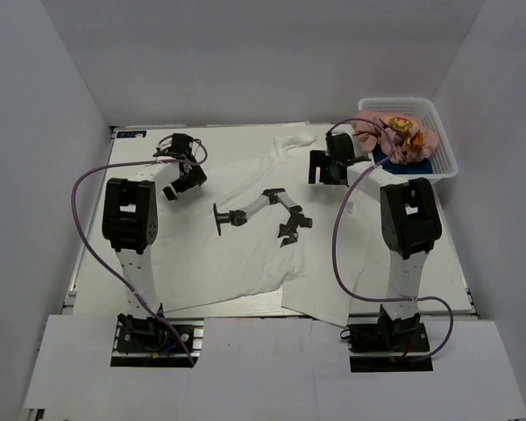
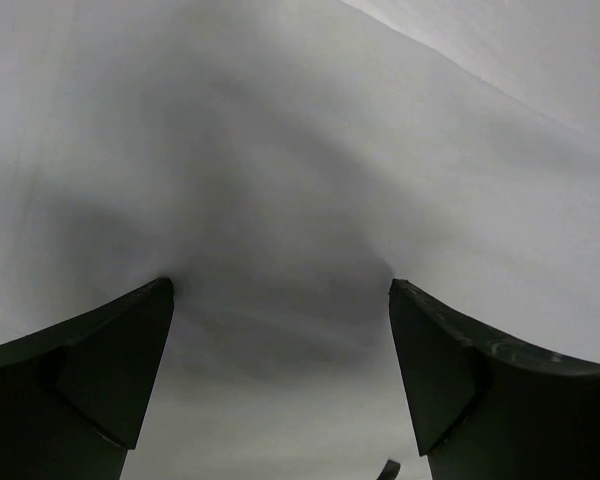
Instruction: Fold and stack the t-shirts
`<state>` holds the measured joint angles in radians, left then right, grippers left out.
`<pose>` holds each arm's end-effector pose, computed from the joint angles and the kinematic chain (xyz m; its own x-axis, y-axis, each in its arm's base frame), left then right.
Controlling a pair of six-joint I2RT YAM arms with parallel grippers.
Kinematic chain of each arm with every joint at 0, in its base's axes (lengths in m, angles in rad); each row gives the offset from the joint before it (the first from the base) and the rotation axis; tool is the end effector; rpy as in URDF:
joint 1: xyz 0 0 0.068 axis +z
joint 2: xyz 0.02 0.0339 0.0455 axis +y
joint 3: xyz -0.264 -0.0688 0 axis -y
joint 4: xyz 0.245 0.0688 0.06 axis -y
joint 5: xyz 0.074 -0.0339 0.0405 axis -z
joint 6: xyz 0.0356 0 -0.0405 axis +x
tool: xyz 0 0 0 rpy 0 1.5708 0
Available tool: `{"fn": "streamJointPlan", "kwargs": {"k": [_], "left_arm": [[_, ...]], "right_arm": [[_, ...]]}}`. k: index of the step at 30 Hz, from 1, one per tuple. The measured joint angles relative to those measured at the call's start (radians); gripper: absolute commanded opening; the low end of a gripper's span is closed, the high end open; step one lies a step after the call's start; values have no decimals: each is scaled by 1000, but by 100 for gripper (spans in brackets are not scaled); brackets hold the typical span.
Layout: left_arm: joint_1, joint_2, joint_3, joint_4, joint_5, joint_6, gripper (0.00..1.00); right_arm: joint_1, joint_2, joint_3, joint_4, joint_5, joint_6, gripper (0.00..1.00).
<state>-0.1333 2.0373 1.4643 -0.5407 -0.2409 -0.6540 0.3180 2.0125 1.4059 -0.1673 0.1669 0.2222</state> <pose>0.4224 -0.0481 0.1695 -0.7209 -0.4994 -0.4805 -0.5215 0.8476 -0.0986 0.4258 0.1340 0.1855 -0.6906 0.0014 -0.7232 -0.0444 0.9980 0.0444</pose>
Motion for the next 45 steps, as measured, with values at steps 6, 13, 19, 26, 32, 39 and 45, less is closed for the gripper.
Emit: {"fn": "streamJointPlan", "kwargs": {"k": [6, 13, 19, 26, 32, 39, 45], "left_arm": [[2, 136, 174, -32, -54, 35, 99], [23, 314, 448, -66, -69, 100, 99], [42, 509, 763, -56, -46, 171, 99], [49, 531, 796, 7, 42, 240, 99], [53, 393, 648, -27, 88, 254, 99], [51, -259, 41, -92, -5, 109, 99], [54, -730, -439, -188, -84, -143, 99]], "right_arm": [[-31, 28, -2, 13, -66, 29, 90], [-53, 113, 89, 13, -92, 72, 90], [-73, 230, 264, 5, -92, 119, 90], [-72, 355, 490, -76, -94, 65, 90], [-26, 232, 383, -72, -54, -48, 90], [158, -293, -130, 56, -4, -151, 90], [364, -443, -328, 122, 8, -167, 90]]}}
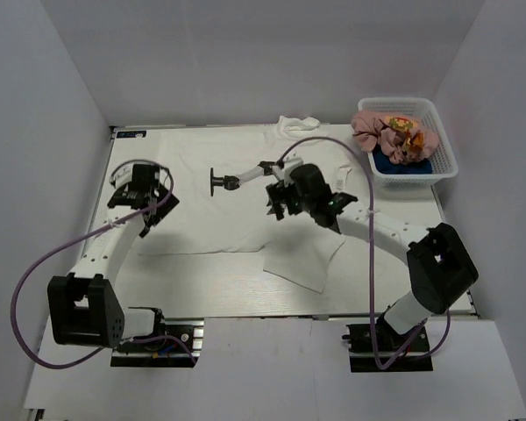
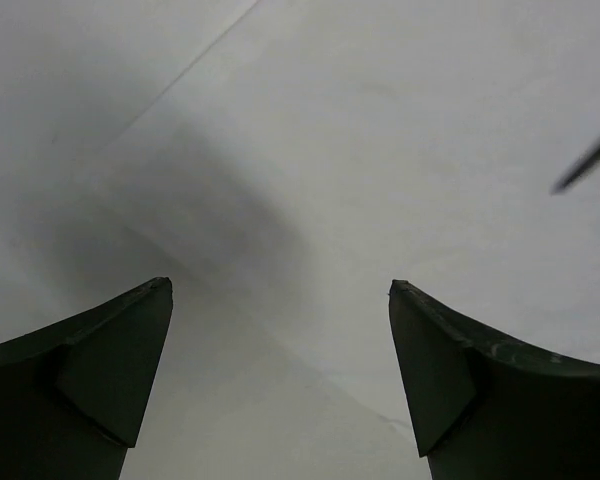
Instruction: Fold and stack the t-shirts
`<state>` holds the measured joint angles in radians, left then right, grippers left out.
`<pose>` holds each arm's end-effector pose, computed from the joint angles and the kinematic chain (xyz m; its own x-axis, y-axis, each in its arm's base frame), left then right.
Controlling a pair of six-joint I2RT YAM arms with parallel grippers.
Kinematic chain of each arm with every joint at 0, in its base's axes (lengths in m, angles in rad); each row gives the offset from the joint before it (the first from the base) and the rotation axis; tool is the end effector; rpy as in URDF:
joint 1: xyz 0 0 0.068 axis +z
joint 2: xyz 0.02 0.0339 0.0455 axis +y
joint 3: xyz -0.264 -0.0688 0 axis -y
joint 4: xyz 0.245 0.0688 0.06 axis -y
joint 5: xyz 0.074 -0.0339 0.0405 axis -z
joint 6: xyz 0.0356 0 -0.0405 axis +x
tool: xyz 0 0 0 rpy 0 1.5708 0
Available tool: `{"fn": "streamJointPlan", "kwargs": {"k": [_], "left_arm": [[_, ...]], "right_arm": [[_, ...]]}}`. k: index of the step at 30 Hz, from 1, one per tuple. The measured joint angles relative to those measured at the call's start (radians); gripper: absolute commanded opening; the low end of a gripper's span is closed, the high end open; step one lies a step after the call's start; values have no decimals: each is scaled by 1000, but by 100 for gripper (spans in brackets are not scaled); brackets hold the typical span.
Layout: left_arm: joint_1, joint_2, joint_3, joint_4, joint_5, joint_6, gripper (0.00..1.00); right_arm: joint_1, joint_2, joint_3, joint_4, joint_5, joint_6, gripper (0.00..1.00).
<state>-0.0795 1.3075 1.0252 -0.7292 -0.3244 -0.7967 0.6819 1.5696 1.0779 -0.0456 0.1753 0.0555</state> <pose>0.2606 -0.0094 0.2665 -0.5240 -0.6382 -0.5641 -0.6694 0.7180 -0.1905 0.2816 0.2206 0.2589 -0.4247 -0.2744 -0.8627 -0.4815 0.8755 -0.0415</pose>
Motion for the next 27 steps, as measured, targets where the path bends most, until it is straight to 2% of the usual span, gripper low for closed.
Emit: {"fn": "streamJointPlan", "kwargs": {"k": [4, 7, 14, 20, 22, 24, 26, 27], "left_arm": [[8, 1, -195, -69, -19, -121, 97], [21, 14, -265, -104, -36, -177, 99], [68, 42, -267, -80, -88, -242, 99], [101, 151, -264, -19, -87, -267, 83], [109, 159, -265, 19, -79, -276, 68], [112, 173, -262, 53, -70, -280, 58], [113, 191, -249, 71, -64, -279, 31], [114, 199, -243, 80, -62, -279, 13]], "right_arm": [[93, -26, -133, -12, -2, 24, 90], [124, -72, -211, -30, -1, 45, 90], [187, -231, -337, -37, 9, 93, 90], [256, -281, -395, -85, 24, 126, 90], [277, -294, -407, -105, 29, 131, 90], [301, -304, -409, -148, 47, 146, 90], [328, -305, -409, -190, 77, 166, 90], [338, -305, -409, -214, 88, 178, 90]]}}
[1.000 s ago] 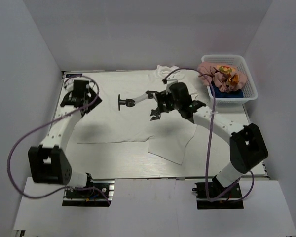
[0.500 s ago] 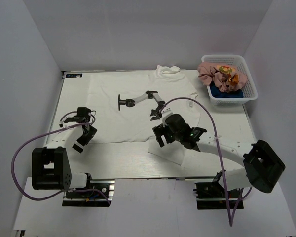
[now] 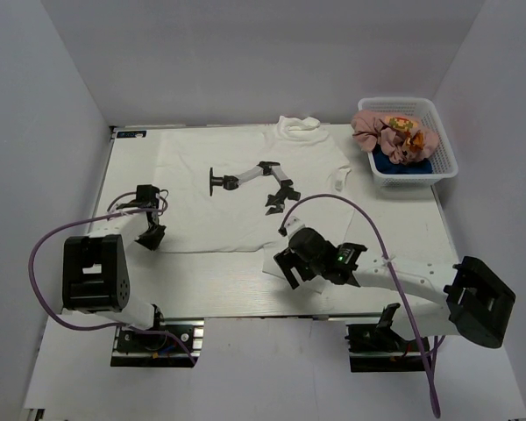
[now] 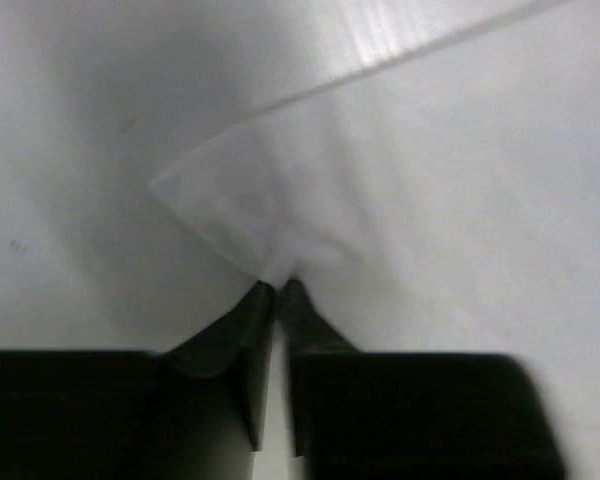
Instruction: Fold and stack the t-shirts
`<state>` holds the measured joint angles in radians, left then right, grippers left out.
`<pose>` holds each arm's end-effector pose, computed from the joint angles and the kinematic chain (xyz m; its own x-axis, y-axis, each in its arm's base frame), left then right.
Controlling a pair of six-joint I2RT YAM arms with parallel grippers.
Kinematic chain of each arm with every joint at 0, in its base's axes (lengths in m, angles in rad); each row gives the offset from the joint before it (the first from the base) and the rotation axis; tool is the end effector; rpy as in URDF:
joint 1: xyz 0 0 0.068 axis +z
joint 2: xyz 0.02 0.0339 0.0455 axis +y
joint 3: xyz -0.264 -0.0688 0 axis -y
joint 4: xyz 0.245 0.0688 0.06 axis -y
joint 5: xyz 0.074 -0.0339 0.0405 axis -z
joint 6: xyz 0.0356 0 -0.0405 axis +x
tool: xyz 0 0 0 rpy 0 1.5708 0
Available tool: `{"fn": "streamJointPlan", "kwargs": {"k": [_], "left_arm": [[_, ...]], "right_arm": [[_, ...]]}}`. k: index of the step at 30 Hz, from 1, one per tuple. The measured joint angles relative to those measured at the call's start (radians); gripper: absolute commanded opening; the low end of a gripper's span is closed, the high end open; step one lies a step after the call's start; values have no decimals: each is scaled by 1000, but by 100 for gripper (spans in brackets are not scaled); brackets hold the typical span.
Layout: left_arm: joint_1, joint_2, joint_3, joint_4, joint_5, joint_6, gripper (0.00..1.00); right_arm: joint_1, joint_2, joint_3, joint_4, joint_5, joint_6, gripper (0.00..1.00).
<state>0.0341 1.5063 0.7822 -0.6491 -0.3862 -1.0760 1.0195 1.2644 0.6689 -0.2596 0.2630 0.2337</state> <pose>0.2467 0.0218 0.1547 -0.3725 -0.8284 -0.4183 -0.9125 0.4090 0.0026 0.1378 0.2064 0.1957 -0.5543 -0.4746 -0.6837 -0.6217 0.7823 -0.0389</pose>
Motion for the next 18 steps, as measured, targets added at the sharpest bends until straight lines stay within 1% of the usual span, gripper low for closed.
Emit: {"fn": "streamJointPlan", "kwargs": {"k": [1, 4, 5, 6, 7, 8, 11, 12, 13, 14, 15, 16, 17, 18], "left_arm": [[1, 8, 6, 11, 2, 0, 0], [2, 22, 18, 24, 10, 13, 0], [2, 23, 18, 23, 10, 14, 0], [2, 23, 19, 23, 11, 13, 0], [2, 23, 18, 23, 12, 14, 0], [2, 21, 17, 24, 14, 15, 0], [2, 14, 10, 33, 18, 20, 0], [2, 13, 9, 34, 19, 22, 0], [2, 13, 9, 35, 20, 25, 0], [2, 13, 9, 34, 20, 26, 0], [3, 13, 9, 34, 21, 28, 0], [3, 12, 9, 34, 21, 29, 0], [3, 12, 9, 33, 21, 29, 0], [3, 11, 9, 33, 22, 29, 0]], "right_arm": [[11, 0, -1, -21, 6, 11, 90], [37, 3, -9, -58, 16, 48, 88], [45, 8, -9, -71, 19, 61, 86], [51, 14, -10, -77, 21, 74, 80], [57, 25, -12, -78, 23, 84, 78], [60, 37, -14, -79, 22, 93, 78], [68, 87, -21, -68, 15, 118, 72], [70, 106, -23, -67, 15, 131, 68], [71, 117, -18, -54, 14, 143, 50], [72, 128, -10, -48, 14, 155, 38], [74, 138, -5, -41, 19, 167, 29], [77, 146, 0, -36, 24, 178, 8], [78, 153, 4, -31, 29, 184, 0], [82, 156, 6, -28, 32, 196, 0]]}}
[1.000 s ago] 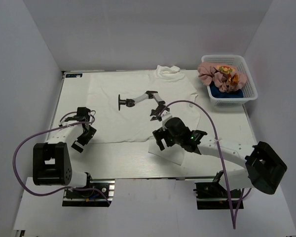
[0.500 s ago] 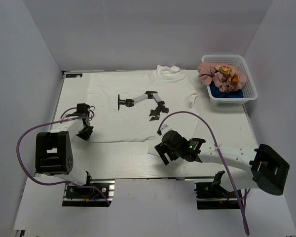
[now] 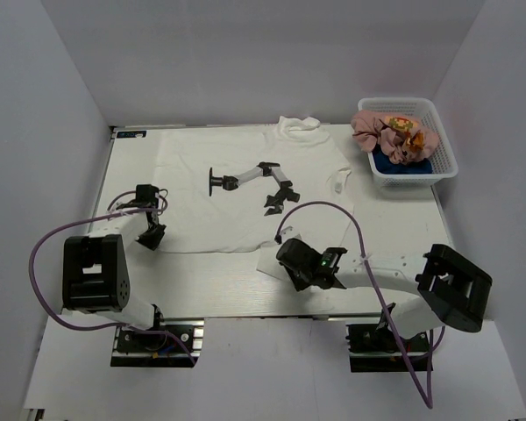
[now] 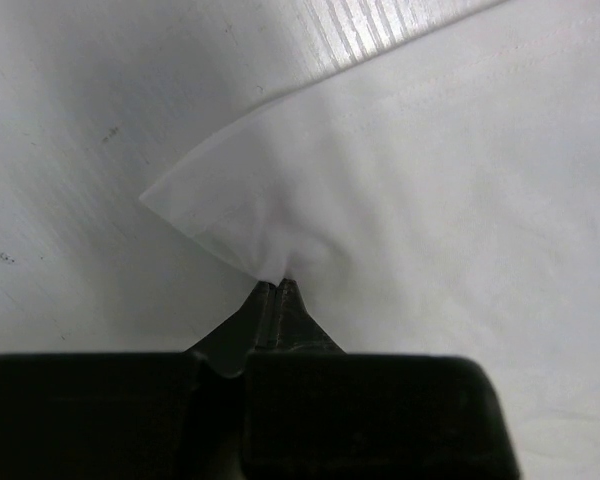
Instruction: Fold and stack the t-shirts
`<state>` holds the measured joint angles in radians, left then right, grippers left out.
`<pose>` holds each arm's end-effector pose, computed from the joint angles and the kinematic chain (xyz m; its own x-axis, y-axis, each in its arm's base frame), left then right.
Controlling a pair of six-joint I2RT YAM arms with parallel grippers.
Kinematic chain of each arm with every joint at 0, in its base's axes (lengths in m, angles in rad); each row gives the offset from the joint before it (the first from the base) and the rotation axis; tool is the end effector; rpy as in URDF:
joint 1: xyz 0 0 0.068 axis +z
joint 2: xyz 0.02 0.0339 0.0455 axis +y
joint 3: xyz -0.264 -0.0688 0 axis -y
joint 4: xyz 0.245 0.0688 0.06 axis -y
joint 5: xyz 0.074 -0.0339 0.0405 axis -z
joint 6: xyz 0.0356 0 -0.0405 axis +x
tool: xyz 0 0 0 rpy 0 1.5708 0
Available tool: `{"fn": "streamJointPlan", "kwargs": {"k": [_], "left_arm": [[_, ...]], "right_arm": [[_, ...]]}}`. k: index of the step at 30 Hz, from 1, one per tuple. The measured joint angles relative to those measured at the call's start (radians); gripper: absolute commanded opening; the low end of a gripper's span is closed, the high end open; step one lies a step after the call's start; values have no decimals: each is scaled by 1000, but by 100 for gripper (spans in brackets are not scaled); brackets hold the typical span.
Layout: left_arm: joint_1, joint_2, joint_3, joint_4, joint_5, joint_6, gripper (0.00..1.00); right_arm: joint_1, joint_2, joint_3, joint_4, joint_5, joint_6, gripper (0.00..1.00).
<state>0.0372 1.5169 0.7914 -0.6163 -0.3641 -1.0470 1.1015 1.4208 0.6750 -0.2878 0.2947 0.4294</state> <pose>0.2526 0.0221 0.1550 -0.3867 -0.8241 -0.4138 -0.9005 0.4342 -0.0231 0.1252 0.2241 0.1595 -0.6806 -0.4613 -0.5692 -0.5531 0.8330 -0.0138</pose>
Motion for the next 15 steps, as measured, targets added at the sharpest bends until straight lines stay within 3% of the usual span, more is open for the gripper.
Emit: {"fn": "streamJointPlan", "kwargs": {"k": [4, 7, 11, 15], "left_arm": [[3, -28, -26, 15, 18, -1, 0], [6, -75, -62, 15, 47, -1, 0], [6, -135, -84, -66, 75, -1, 0], [6, -228, -85, -101, 88, -1, 0]], "right_arm": [[35, -8, 0, -19, 26, 51, 0], [81, -51, 0, -126, 34, 90, 0], [106, -177, 21, -275, 53, 125, 0], [96, -299, 60, -321, 91, 137, 0]]}}
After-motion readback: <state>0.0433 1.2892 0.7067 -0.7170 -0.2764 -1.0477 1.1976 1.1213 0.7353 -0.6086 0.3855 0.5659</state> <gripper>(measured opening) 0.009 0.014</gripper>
